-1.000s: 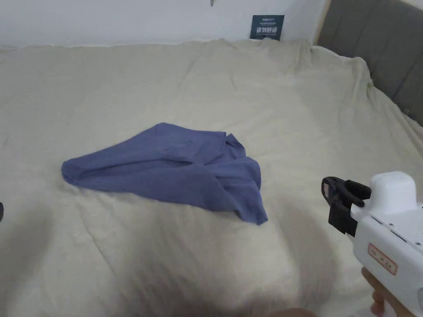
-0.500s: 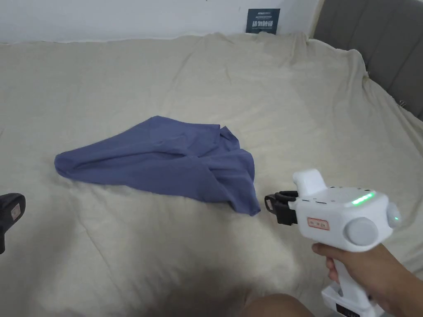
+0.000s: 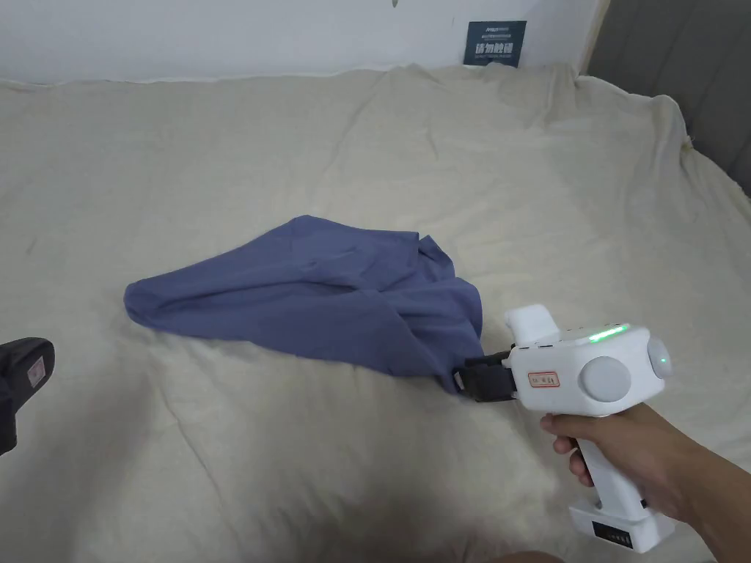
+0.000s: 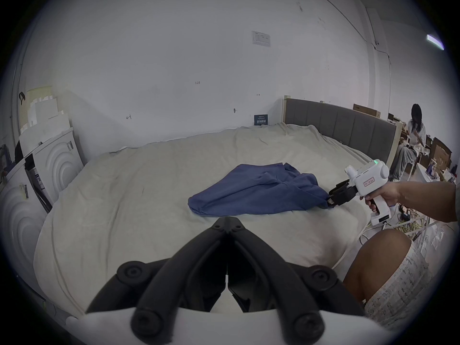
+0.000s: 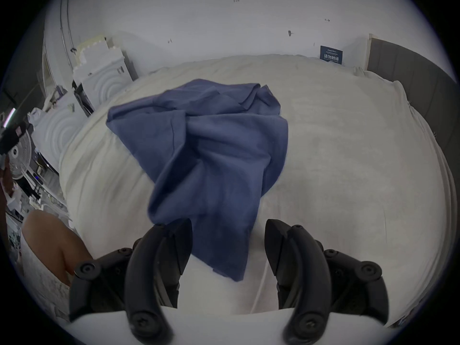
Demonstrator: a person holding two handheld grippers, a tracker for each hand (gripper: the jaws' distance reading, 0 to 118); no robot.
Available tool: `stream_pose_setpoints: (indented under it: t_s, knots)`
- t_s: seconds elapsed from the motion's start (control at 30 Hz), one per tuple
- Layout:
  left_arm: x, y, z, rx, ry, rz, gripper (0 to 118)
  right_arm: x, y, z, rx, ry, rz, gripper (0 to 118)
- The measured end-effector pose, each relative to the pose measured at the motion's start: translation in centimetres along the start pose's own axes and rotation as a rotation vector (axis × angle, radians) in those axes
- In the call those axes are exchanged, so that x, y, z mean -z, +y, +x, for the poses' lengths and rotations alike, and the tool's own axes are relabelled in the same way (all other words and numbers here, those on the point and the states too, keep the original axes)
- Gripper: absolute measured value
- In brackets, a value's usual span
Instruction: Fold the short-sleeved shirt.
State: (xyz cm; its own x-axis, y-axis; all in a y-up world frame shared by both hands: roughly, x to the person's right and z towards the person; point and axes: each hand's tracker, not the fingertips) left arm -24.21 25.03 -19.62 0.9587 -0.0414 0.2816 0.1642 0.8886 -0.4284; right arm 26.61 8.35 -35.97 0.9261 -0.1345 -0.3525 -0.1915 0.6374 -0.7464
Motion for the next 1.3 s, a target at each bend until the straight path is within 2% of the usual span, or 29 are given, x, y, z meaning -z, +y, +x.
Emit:
stream_pose_setpoints:
  t_s: [0.27, 0.37, 0.4, 0.47, 0.5, 0.6, 0.73, 0.83, 0.93, 1.03, 1.3]
  knots:
    - [-0.1, -0.7, -1.2, -0.020, 0.026, -0.006, 0, 1.5, 0.7, -0.5, 0.006, -0.023, -0.052, 62]
    - [0.0, -1.0, -1.6, -0.028, 0.032, -0.010, 0, 1.5, 0.7, -1.1, -0.076, -0.075, -0.060, 58]
    - [0.0, -1.1, -1.6, -0.031, 0.034, -0.011, 0, 1.4, 0.6, -1.3, -0.080, -0.067, -0.050, 54]
    - [0.0, -1.2, -1.8, -0.034, 0.037, -0.011, 0, 1.2, 0.6, -1.4, -0.078, -0.096, -0.047, 23]
    - [0.0, -1.2, -1.9, -0.036, 0.036, -0.013, 0, 0.9, 0.6, -1.7, -0.071, -0.084, -0.041, 16]
    - [-0.1, -1.3, -2.0, -0.039, 0.038, -0.011, 0, 0.7, 0.3, -1.7, -0.058, -0.061, -0.025, 6]
    - [-0.2, -1.4, -2.5, -0.045, 0.038, -0.006, 0, 0.6, 0.0, -1.7, -0.044, 0.003, -0.006, 5]
    - [-0.2, -1.2, -2.3, -0.046, 0.036, -0.009, 0, -0.1, 0.0, -2.4, -0.105, -0.013, 0.033, 5]
    - [0.1, -1.1, -2.5, -0.045, 0.035, -0.012, 0, -0.9, 0.3, -2.9, -0.086, -0.008, 0.037, 5]
    - [0.9, -0.7, -2.4, -0.039, 0.022, -0.019, 0, -1.4, 0.4, -2.8, -0.110, -0.016, 0.040, 5]
    - [7.5, 2.3, -0.2, 0.035, -0.082, -0.041, 0, -2.0, 0.0, -1.4, -0.051, -0.021, 0.071, 5]
